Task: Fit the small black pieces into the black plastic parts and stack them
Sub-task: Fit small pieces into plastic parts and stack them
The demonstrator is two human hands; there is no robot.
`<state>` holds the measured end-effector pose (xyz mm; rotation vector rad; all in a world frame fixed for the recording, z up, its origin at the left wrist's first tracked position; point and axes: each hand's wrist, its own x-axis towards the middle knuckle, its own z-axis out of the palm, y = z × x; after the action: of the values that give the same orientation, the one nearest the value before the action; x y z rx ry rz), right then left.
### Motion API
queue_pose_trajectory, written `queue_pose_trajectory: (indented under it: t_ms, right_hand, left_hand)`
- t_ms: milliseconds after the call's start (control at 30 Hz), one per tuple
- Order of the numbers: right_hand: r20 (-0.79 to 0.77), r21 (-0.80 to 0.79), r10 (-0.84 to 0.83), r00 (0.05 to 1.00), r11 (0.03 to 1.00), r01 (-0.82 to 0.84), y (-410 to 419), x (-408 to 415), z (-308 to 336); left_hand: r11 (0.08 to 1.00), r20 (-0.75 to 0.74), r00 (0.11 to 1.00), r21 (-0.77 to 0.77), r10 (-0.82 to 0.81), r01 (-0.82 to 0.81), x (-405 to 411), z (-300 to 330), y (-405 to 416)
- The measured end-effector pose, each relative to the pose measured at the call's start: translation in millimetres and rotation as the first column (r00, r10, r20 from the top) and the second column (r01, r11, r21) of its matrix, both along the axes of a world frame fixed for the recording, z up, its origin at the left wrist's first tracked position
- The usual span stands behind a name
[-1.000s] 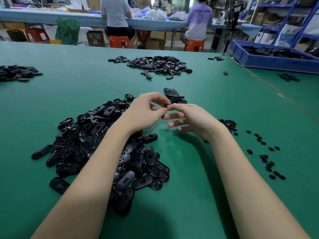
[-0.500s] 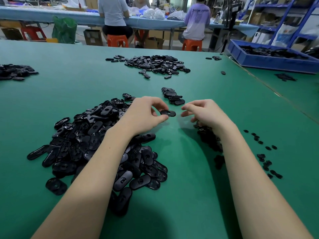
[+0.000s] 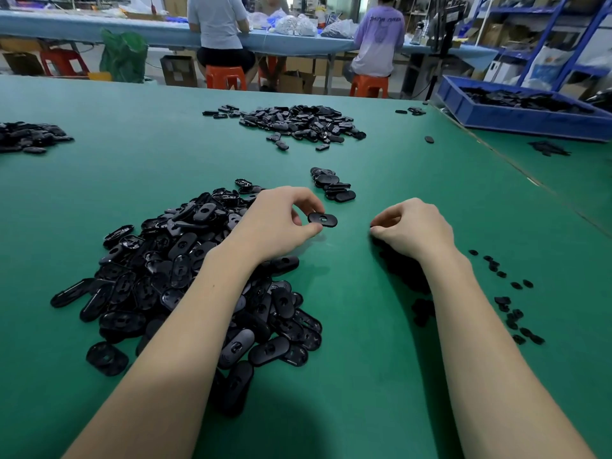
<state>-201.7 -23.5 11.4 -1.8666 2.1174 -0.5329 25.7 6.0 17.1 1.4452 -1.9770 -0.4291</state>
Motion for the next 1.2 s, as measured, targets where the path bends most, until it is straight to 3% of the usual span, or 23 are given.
queue_pose_trajectory:
  t_ms: [133,200,267,367,967,1200]
  right_hand:
    - [-0.007,-0.044,0.016,1.0,0.999,-0.017,1,4,0]
    - [0.207,-0.059,0.074,0.976,0.996,-0.064,0,5,2]
    - [0.46,-0.055,0.134,0.878,0.991,-0.123,1,10,7]
    - [0.602,-0.032,0.187,0.777,0.977,-0.21,3,19,14]
    - [0.52,0.001,0.241,0.819,0.959,-0.283,8,34,27]
    - [0.482,0.024,0.198,0.854,0.971,-0.238,9,37,27]
  left_hand:
    - [1.0,-0.011,1.0,-0.011,0.002,-0.002,1,-2,-1]
    - [1.0,-0.016,1.0,-0.018,0.011,-0.011,1,-2,-1]
    - [0.999,-0.018,1.0,-0.034,0.022,-0.023,0,-2,-2]
    - [0.998,-0.002,0.999,-0.06,0.037,-0.037,0,-1,-2]
    - [0.995,0.093,0.995,-0.096,0.039,-0.03,-6,1,0]
    - [0.997,0.119,0.992,-0.066,0.035,-0.028,-8,4,3]
